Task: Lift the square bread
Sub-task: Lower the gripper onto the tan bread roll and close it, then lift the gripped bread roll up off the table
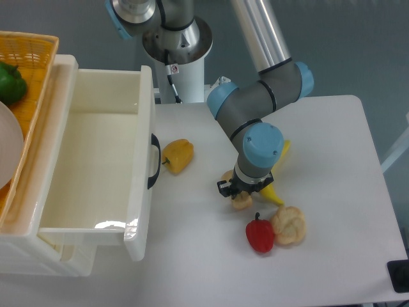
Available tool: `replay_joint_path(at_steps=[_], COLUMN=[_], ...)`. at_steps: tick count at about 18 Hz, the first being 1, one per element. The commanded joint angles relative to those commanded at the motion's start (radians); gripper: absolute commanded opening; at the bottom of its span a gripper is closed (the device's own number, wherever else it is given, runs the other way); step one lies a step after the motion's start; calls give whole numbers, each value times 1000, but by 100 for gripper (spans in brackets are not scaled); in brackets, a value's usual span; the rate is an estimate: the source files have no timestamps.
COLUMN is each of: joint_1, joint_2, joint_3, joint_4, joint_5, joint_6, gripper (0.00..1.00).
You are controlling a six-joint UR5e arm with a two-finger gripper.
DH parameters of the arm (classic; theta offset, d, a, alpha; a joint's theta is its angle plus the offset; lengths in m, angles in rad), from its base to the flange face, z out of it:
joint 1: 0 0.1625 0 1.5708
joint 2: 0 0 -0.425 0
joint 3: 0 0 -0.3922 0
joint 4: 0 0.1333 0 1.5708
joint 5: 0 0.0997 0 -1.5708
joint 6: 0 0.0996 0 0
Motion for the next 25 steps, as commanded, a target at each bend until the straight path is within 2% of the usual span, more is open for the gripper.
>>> replay_joint_path(at_steps=[4,7,12,18,21,23,25], joint_1=[0,-17,-17,-12,5,9,20], joint_2=[3,20,96,167,176,192,196], joint_3=[21,73,91,89,104,121,117], joint_4=[-2,-8,-26,-32,-122,-173,-179], joint_5=[14,23,23,25,23,25,23], joint_6=[11,44,305,510,661,689,692], gripper=[0,0,0,0,0,0,0])
